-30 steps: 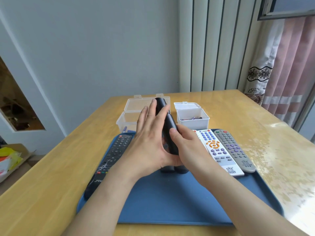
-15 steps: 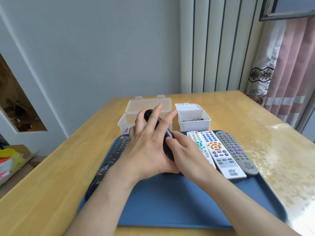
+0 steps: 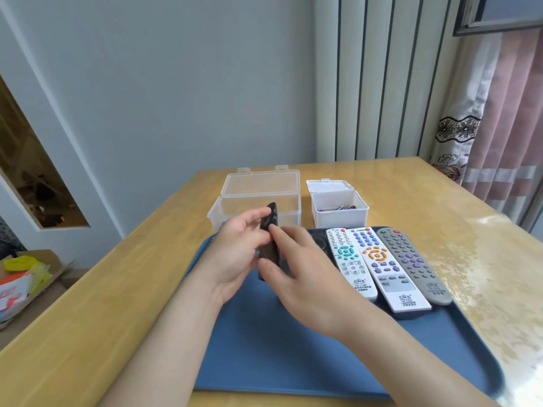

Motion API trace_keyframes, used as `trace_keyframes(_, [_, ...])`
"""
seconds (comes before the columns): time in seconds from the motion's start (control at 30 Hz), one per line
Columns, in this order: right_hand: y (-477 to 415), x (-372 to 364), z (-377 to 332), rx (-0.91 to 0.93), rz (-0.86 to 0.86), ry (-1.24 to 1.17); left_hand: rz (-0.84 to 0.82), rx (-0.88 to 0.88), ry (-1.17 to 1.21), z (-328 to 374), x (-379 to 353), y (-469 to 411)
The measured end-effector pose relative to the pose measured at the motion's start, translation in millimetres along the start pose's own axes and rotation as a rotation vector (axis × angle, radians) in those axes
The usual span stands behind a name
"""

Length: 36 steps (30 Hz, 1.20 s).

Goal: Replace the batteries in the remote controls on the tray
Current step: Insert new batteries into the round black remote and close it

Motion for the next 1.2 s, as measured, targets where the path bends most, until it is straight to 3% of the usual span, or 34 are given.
trace_keyframes(0.23, [1.1,6.3,18.0,-0.049,-0.143,0.513,0.054,-0.008,-0.738,-4.8,6.2,1.7])
trace_keyframes(0.33, [6.0,-1.8,24.4,-0.065,-0.302,0.637,0.004,0.007,-0.853,-17.4,-0.5,-1.3])
trace_keyframes(0.63, [7.6,-4.7,23.4,0.012,-0.254,0.644,-0.142,0.083,-1.034,-24.9,-13.7,4.3])
trace_keyframes(0.77, [8.0,-9.4,22.4,0.045,-0.264,0.626,0.041,-0.077,-1.359,5.3,-2.7,12.8])
trace_keyframes(0.87, [9.9,-12.6,26.3,0.018,-0.323,0.66,0.093,0.063,-1.598,10.5,20.8,9.7])
trace_keyframes(0.97, [10.9,-13.2,26.5,-0.014,-0.363,0.683,0.101,0.271,-1.65,2.3,37.8,5.1])
trace_keyframes(1.2, [9.3,-9.5,18.4,-0.011,-0.323,0.72,0.182,0.309,-1.567,5.9,49.5,3.6])
Point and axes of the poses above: each hand's wrist, its own y-axis away from the middle knuckle, its own x-axis out of the back of the hand, z = x × y, the point moved 3 cm from there along -y, towards the middle knuckle, and after that the axes turned 7 degrees about y, right-handed, at the moved point
